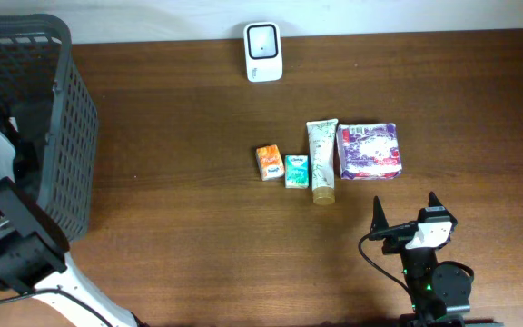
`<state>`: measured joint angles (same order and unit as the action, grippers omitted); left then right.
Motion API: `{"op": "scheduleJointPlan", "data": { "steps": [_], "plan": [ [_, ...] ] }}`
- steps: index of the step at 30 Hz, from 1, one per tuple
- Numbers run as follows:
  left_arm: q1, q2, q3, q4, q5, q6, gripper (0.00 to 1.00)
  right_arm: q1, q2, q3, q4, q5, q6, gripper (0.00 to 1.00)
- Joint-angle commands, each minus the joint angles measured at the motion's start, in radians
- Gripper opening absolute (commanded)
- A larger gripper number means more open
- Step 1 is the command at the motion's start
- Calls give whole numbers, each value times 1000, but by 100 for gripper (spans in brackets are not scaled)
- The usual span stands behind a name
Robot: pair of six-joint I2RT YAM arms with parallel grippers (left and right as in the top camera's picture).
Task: Scan the item barcode
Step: 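Reach the left gripper into the basket and grasp the mint-green wipes pack, then lift the mint wipes pack to the scanner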
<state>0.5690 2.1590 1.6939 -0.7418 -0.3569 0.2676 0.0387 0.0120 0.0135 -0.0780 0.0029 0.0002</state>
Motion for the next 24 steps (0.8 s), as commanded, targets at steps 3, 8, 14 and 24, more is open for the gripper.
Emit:
{"op": "scheduleJointPlan", "data": {
  "steps": [3,8,14,24],
  "plan": [
    [-30,-319,69,22,222,-264,0,-6,-6,-8,-4,6,0,99],
    [-33,-695,72,198,713,-537,0,-6,-6,-8,-3,6,0,99],
    [-277,-813,71,179,997,-615,0,-6,-6,-8,-3,6,0,99],
    [-859,-418,62,-333,573,-509,0,-6,-6,-8,-3,6,0,99]
  ]
}}
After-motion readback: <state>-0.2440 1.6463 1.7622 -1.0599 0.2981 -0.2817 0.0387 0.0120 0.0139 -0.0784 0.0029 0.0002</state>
